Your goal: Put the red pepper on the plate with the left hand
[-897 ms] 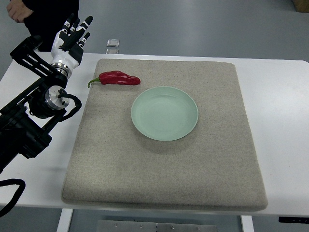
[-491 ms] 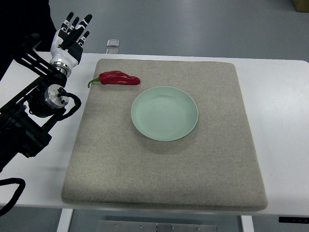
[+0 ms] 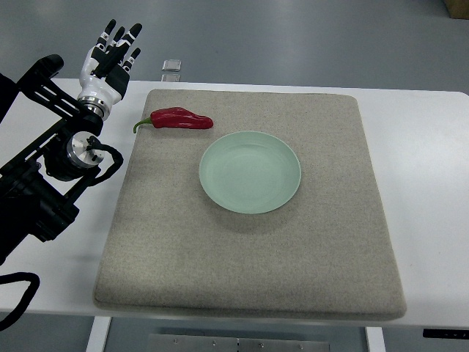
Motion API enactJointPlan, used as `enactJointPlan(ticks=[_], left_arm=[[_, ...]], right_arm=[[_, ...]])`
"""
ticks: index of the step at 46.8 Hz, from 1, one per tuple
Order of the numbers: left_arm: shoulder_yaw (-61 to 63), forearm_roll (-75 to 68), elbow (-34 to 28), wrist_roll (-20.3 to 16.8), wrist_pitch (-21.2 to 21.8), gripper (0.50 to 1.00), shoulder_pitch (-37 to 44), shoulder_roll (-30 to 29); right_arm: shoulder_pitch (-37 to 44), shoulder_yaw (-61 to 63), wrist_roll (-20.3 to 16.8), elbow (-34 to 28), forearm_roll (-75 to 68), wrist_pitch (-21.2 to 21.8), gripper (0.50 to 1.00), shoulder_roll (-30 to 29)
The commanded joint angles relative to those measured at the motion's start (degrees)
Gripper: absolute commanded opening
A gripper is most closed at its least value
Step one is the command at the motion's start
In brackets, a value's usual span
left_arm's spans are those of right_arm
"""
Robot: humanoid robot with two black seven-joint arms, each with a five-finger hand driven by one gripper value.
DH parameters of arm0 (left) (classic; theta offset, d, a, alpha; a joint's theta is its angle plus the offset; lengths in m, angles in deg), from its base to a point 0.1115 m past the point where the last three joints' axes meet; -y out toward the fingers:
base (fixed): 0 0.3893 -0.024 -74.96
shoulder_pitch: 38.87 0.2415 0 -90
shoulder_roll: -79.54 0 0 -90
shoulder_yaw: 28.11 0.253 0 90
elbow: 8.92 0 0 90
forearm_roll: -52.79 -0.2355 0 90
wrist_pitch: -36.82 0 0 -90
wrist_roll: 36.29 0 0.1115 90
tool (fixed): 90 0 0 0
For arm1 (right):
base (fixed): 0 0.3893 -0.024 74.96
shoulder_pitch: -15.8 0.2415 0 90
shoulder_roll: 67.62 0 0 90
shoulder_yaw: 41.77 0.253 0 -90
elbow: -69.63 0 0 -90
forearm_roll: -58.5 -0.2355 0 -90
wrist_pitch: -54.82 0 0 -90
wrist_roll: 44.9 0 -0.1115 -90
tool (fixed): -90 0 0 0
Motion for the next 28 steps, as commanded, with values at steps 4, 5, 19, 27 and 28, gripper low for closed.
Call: enactJointPlan(ticks=[4,5,19,27,28], left_arm=[[0.1,0.0,-1.1,0.0,0.2,0.994,-0.1,0.0],[0.1,0.0,-1.4,0.0,0.2,0.994,-0.1,0.0],[0.0,-0.4,-1.8,-0.1,-2.8,0.996,0.1,-0.1],[-0.1,-0.1,-1.8,-0.1,-6.3,0.994,0.2,-0.2],[-0.1,-0.1,-1.8,-0.1,-6.3,0.994,0.2,-0.1]], right_arm=[[0.0,0.0,0.0,0.0,0.0,0.0,0.932,0.0],[0.0,0.0,0.0,0.0,0.0,0.0,0.932,0.0],[0.0,0.0,0.0,0.0,0.0,0.0,0.932,0.0],[-0.1,0.0,0.0,0.0,0.0,0.0,0.932,0.0],[0.0,0.0,0.0,0.0,0.0,0.0,0.932,0.0]])
